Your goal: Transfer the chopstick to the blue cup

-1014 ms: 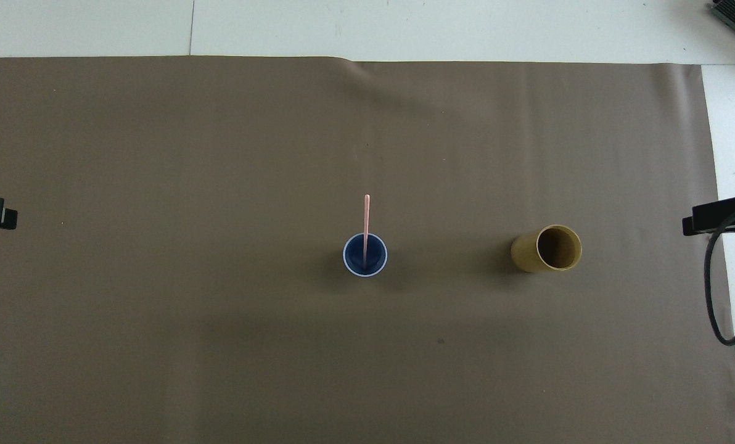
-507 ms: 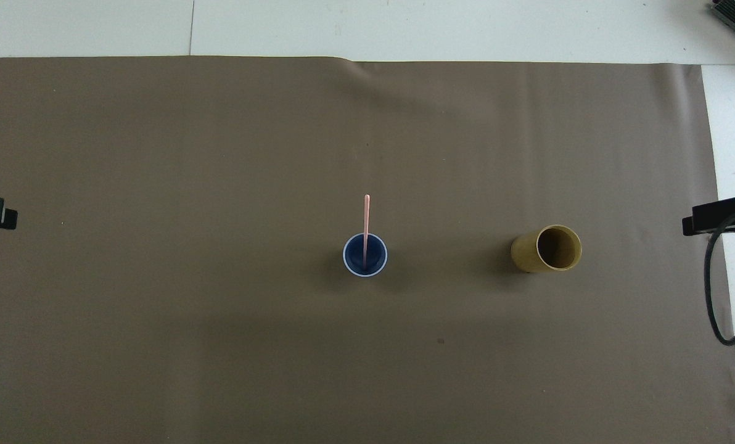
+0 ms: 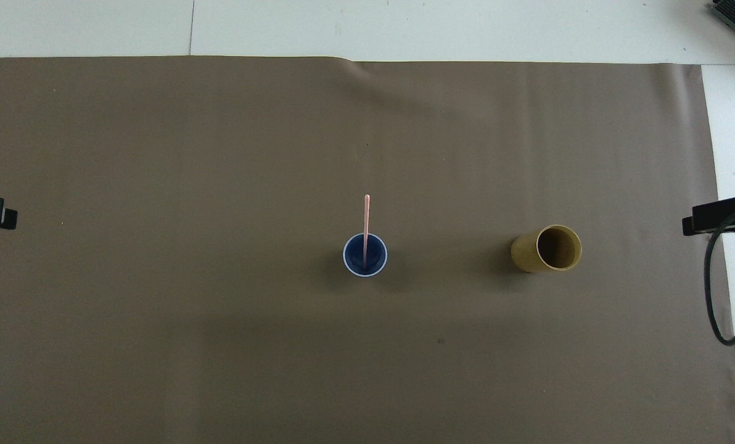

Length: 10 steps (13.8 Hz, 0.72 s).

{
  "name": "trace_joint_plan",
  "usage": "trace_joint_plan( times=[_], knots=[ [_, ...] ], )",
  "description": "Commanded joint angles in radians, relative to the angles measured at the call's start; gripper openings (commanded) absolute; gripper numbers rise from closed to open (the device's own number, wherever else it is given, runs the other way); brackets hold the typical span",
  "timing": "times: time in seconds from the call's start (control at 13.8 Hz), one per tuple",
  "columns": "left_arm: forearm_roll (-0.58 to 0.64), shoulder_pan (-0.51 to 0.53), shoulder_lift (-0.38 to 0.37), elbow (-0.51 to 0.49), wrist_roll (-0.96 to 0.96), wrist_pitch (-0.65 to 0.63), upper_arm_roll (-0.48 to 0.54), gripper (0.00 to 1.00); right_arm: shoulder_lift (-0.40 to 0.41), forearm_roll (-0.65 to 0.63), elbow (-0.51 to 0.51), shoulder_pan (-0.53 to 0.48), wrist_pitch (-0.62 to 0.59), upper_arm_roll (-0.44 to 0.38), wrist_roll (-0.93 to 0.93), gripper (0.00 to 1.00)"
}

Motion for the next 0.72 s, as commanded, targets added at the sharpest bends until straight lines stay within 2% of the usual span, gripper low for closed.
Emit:
trace_joint_plan(
  times=[0.0, 0.65],
  knots=[
    [0.009, 0.012, -0.021, -0.02, 0.0, -0.009, -0.008, 1.0, -0.007, -0.004, -0.001, -0.005, 0.005, 0.006, -0.02, 1.0],
    [0.009, 0.012, -0.021, -0.021, -0.002, -0.009, -0.008, 1.0, -0.013, -0.027, -0.01, 0.006, 0.008, 0.013, -0.017, 1.0]
  ],
)
